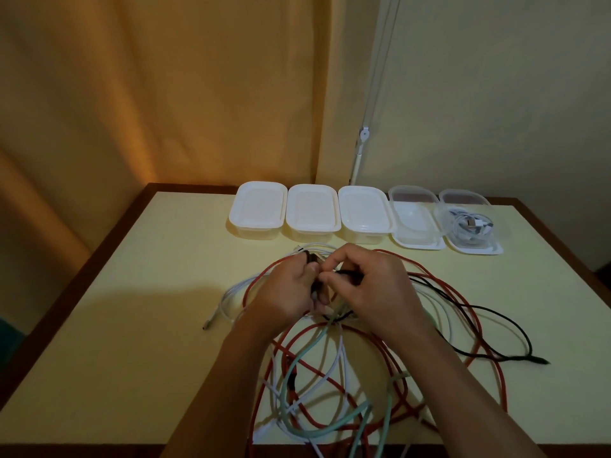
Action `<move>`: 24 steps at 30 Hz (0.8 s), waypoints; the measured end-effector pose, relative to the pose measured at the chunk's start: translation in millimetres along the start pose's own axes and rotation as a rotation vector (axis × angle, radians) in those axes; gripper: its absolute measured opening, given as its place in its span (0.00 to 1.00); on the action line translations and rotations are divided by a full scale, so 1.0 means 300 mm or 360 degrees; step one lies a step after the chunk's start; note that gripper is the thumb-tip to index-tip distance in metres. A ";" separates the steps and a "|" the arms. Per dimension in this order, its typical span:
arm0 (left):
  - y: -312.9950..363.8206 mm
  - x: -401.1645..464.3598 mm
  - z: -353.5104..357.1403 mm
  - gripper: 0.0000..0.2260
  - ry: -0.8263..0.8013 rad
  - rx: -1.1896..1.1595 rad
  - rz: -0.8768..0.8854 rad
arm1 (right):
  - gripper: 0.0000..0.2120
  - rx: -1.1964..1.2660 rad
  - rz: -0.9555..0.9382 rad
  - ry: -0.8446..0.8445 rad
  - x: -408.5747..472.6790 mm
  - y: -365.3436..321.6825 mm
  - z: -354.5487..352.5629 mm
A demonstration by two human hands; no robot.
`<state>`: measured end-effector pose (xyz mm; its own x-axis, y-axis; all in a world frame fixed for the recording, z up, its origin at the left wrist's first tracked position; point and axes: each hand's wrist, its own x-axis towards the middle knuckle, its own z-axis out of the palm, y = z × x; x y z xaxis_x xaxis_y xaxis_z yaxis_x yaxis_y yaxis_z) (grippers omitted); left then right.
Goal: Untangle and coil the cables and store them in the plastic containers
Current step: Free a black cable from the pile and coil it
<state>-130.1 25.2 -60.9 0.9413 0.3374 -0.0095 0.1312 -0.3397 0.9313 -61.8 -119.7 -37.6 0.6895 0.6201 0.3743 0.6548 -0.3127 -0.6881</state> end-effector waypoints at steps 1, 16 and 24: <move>0.012 -0.004 -0.004 0.13 -0.0140 -0.0148 -0.0032 | 0.04 0.0041 -0.0006 0.0015 0.000 0.003 -0.007; 0.029 -0.001 -0.072 0.17 -0.0765 -0.1939 -0.0158 | 0.11 0.0082 0.0040 -0.0037 0.011 0.055 -0.039; 0.064 0.016 -0.020 0.14 0.0127 -0.2042 0.0225 | 0.13 -0.0169 0.0123 -0.0360 0.003 0.037 0.069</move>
<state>-125.0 25.6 -40.7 0.8957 0.4340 0.0972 -0.3995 0.6890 0.6048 -60.4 -107.8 -57.7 0.6596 0.7330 0.1663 0.6399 -0.4316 -0.6358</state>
